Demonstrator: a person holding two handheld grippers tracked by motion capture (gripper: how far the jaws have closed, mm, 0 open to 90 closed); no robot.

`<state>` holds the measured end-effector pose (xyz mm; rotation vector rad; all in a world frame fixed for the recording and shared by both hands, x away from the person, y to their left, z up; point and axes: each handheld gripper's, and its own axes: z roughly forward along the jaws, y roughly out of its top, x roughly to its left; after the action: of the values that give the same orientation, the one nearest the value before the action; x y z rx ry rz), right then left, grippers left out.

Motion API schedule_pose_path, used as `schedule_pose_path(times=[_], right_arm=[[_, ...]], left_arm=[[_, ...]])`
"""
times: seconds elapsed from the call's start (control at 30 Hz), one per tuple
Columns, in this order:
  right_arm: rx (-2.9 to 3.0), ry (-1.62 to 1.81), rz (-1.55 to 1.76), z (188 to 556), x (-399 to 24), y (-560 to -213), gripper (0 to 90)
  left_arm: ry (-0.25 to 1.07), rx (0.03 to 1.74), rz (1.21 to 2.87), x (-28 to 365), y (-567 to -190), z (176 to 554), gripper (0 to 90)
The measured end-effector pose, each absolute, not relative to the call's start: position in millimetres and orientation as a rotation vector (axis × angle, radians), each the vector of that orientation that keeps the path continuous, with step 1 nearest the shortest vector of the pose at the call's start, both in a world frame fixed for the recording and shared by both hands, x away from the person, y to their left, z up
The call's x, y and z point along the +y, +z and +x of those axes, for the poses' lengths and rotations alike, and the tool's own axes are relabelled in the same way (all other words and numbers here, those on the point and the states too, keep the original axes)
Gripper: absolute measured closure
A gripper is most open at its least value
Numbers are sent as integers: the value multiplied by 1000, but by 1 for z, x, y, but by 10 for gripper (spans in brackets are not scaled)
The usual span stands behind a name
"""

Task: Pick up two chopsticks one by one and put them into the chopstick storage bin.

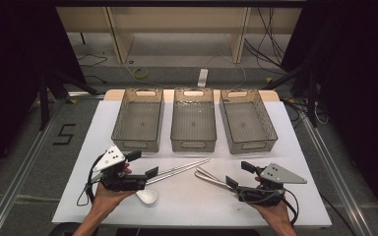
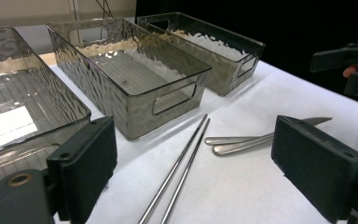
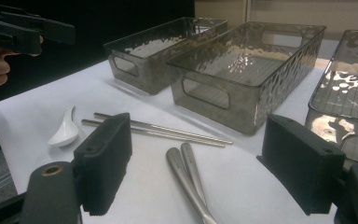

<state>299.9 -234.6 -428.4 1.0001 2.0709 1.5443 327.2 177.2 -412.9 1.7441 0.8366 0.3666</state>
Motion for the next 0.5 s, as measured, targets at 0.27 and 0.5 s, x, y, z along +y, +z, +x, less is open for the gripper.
schedule_pose_path(times=[0.27, 0.5], right_arm=[[2058, 1548, 1019, 302, -238, -429, 255], [2062, 1541, 1028, 303, -238, -429, 256]], left_arm=[[342, 845, 1805, 175, -412, 334, 132], [320, 865, 1879, 169, -403, 342, 139]])
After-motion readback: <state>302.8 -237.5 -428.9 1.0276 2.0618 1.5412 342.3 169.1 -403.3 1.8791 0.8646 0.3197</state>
